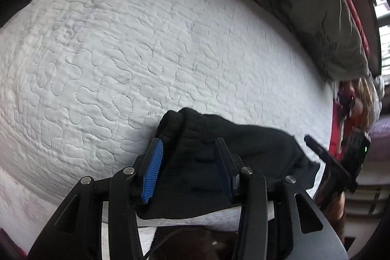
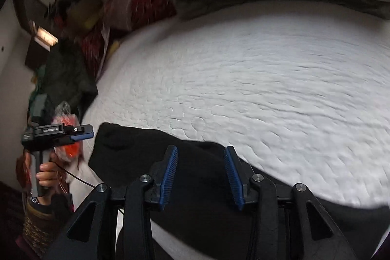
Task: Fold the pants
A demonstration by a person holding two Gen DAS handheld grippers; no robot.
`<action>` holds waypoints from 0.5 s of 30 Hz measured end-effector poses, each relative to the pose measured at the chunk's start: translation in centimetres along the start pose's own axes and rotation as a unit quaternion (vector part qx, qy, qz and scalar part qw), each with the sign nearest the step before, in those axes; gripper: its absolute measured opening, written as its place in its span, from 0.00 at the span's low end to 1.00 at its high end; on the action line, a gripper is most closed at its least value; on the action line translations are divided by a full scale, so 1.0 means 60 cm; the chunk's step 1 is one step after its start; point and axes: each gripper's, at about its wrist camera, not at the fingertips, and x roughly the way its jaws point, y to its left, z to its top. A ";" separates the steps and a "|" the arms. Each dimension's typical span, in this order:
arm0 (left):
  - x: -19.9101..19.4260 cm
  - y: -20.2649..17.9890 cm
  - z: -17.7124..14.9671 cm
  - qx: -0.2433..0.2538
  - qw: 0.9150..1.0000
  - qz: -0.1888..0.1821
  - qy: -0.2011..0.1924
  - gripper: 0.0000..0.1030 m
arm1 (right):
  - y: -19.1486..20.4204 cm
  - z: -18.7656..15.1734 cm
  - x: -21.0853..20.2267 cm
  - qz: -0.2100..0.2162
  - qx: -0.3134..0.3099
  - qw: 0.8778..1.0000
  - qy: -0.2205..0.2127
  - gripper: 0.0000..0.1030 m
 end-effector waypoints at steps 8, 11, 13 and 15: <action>0.031 -0.010 0.010 0.029 0.999 -0.009 0.023 0.46 | 0.030 -0.009 0.057 0.045 -0.058 0.995 0.064 0.28; 0.039 -0.022 0.012 0.034 0.999 -0.006 0.024 0.50 | 0.026 0.001 0.067 0.039 -0.046 0.996 0.065 0.31; 0.043 -0.027 0.010 0.041 0.999 0.003 0.020 0.51 | 0.025 0.008 0.075 0.024 -0.039 0.997 0.063 0.31; 0.041 -0.039 -0.001 0.055 0.998 0.019 0.008 0.34 | 0.038 0.008 0.089 -0.001 -0.068 0.995 0.070 0.27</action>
